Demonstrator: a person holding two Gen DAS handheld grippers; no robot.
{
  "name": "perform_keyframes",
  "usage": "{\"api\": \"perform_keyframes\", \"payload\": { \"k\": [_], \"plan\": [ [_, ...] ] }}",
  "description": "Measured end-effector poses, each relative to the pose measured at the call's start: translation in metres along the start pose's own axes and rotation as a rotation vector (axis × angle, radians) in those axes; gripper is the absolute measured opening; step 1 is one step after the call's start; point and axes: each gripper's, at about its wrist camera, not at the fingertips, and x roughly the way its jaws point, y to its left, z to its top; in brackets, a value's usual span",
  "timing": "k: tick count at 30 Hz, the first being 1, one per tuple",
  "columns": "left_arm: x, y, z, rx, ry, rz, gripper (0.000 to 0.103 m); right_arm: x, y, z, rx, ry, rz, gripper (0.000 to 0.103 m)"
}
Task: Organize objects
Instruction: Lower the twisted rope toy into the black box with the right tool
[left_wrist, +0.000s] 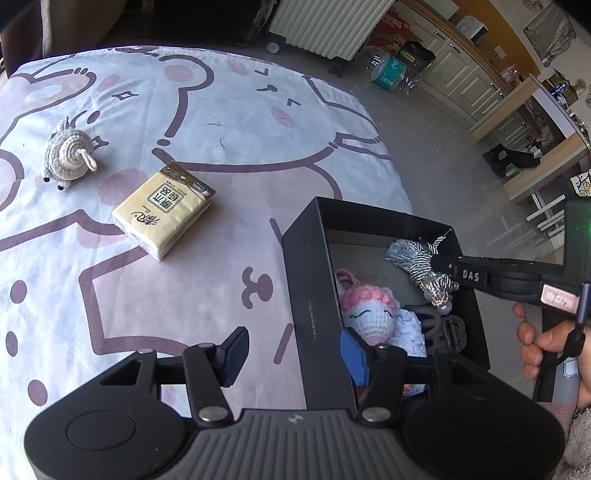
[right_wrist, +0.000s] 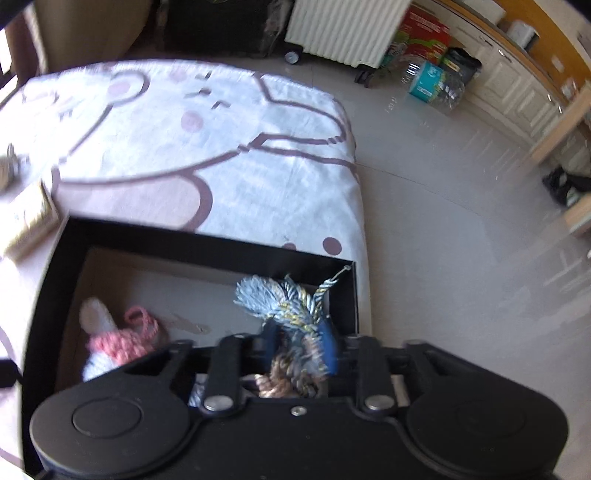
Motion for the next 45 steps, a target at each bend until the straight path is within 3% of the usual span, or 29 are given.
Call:
{"api": "perform_keyframes", "payload": {
  "k": [2, 7, 8, 9, 11, 18, 22, 26, 30, 39, 45],
  "plan": [
    [0.000, 0.000, 0.000, -0.001, 0.001, -0.002, 0.056, -0.005, -0.010, 0.001, 0.070, -0.017, 0.036, 0.001],
    [-0.001, 0.001, 0.001, -0.002, -0.002, -0.007, 0.056, -0.014, -0.017, 0.001, 0.148, -0.034, 0.077, 0.002],
    [-0.001, 0.000, 0.000, -0.002, -0.003, -0.006, 0.056, -0.014, -0.016, 0.002, 0.143, -0.035, 0.067, 0.006],
    [-0.001, 0.000, 0.000, -0.001, -0.002, -0.006, 0.056, -0.014, -0.013, 0.002, 0.132, -0.031, 0.061, 0.023],
    [-0.001, 0.000, 0.000, 0.000, 0.001, -0.008, 0.056, -0.012, -0.005, 0.003, 0.076, -0.026, 0.023, 0.041],
    [-0.002, -0.002, 0.001, 0.017, -0.005, -0.003, 0.056, 0.011, 0.031, -0.002, -0.165, 0.033, -0.080, 0.051],
    [-0.002, -0.001, 0.000, 0.020, -0.004, -0.003, 0.056, 0.019, 0.035, -0.008, -0.236, 0.037, -0.124, 0.043],
    [-0.003, -0.001, 0.001, 0.019, -0.005, -0.005, 0.056, 0.010, 0.018, -0.007, -0.155, 0.013, -0.046, 0.038],
    [-0.004, 0.000, 0.001, 0.017, -0.010, -0.007, 0.056, -0.002, -0.007, -0.008, -0.048, -0.033, 0.090, 0.036],
    [-0.004, 0.000, 0.001, 0.016, -0.004, -0.012, 0.056, -0.003, -0.027, -0.011, -0.024, -0.072, 0.295, 0.036],
    [-0.003, 0.001, 0.001, 0.013, -0.004, -0.009, 0.056, 0.009, -0.023, -0.011, -0.039, -0.041, 0.302, 0.037]
  ]
}}
